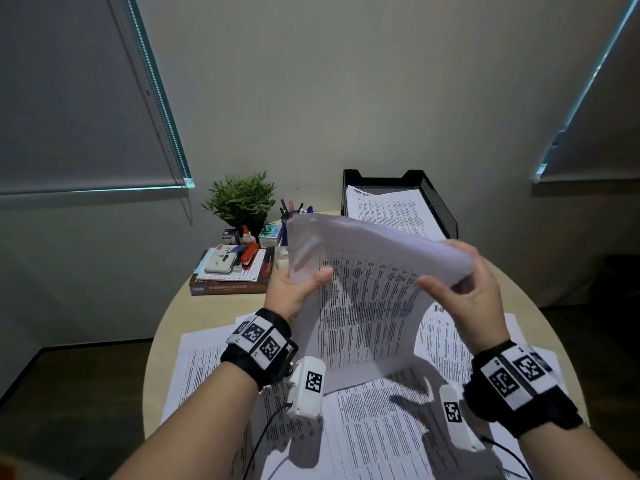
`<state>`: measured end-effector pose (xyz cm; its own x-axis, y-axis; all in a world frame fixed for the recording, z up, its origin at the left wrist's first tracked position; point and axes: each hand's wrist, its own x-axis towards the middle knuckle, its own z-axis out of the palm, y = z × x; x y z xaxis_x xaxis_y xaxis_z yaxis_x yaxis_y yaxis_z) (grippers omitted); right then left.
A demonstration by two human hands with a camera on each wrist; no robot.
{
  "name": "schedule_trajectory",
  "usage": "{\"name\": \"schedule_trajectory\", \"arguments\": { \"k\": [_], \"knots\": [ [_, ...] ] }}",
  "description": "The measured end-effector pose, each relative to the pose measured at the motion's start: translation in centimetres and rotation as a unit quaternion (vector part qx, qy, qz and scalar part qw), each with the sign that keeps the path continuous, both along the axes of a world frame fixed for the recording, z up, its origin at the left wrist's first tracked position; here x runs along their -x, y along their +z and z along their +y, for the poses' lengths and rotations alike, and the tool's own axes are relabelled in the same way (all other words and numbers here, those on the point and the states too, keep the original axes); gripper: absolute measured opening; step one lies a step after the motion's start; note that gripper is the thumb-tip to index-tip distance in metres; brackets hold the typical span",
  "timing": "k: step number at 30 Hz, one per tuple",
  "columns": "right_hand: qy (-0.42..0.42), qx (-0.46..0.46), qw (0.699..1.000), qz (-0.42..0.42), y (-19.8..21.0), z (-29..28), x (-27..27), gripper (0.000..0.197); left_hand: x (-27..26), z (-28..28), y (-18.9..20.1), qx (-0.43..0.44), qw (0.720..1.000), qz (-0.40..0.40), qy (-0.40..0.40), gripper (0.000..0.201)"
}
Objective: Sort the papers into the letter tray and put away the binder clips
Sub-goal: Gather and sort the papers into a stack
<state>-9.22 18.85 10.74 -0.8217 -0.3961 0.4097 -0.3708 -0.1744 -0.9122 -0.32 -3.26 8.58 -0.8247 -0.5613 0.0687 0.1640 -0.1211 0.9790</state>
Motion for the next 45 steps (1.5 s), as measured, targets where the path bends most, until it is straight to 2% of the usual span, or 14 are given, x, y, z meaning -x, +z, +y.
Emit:
{"name": "schedule_trajectory", "arguments": {
  "k": [3,7,9,12,13,19,23,25,30,34,38,41,43,45],
  "knots": [
    [-0.032,-0.075,0.996,-0.032,-2.8,0.2,0.7,0.042,-0.3,-0.1,-0.5,-0.005,1.000,0.024,-0.013,0.059],
    [-0.008,-0.077,0.991,-0.106,-4.0,-0.5,0.5,0.040,0.0,0.2,-0.6,0.003,1.000,0.010,-0.003,0.063],
    [0.000,-0.048,0.994,-0.103,-3.0,-1.0,0.2,0.023,0.1,0.7,0.2,-0.001,1.000,0.012,-0.002,0.055],
    [-0.040,0.007,0.993,-0.108,-1.4,-0.9,0.2,0.017,0.3,1.1,0.9,-0.010,0.999,0.028,0.013,0.016],
    [-0.050,0.020,0.992,-0.111,-1.3,-0.8,0.2,0.016,0.2,1.1,0.9,-0.015,0.999,0.032,0.013,0.018],
    [-0.083,-0.057,0.976,-0.194,-5.5,-0.6,-1.0,0.025,-0.7,2.3,-3.9,-0.001,0.996,-0.087,0.002,0.025],
    [-0.097,-0.015,0.968,-0.231,-6.1,-0.7,-0.5,0.045,-0.4,2.3,-4.2,-0.019,0.997,-0.073,0.016,0.024],
    [-0.091,-0.016,0.971,-0.222,-6.5,-0.5,-0.3,0.038,-0.3,2.2,-4.4,-0.022,0.997,-0.068,0.015,0.025],
    [-0.082,-0.136,0.958,-0.240,-9.1,-0.6,-1.1,0.029,-0.3,2.6,-7.4,-0.039,0.983,-0.177,0.006,0.025],
    [-0.078,-0.170,0.953,-0.237,-8.5,0.0,-0.7,0.027,-0.4,3.6,-7.8,-0.095,0.981,-0.167,-0.015,0.017],
    [-0.072,-0.184,0.942,-0.273,-9.2,2.0,-0.1,0.028,-0.7,5.0,-9.2,-0.137,0.975,-0.169,-0.043,0.030],
    [-0.063,-0.181,0.923,-0.335,-10.7,3.6,-0.7,0.021,-1.4,5.8,-10.8,-0.004,0.956,-0.284,-0.078,0.027],
    [-0.048,-0.190,0.907,-0.373,-11.9,4.7,-1.3,0.013,-1.9,6.1,-12.3,0.071,0.919,-0.371,-0.116,0.053],
    [-0.052,-0.211,0.889,-0.403,-13.6,5.6,-1.5,0.023,-2.3,6.2,-13.2,0.119,0.870,-0.445,-0.177,0.090]
  ]
}}
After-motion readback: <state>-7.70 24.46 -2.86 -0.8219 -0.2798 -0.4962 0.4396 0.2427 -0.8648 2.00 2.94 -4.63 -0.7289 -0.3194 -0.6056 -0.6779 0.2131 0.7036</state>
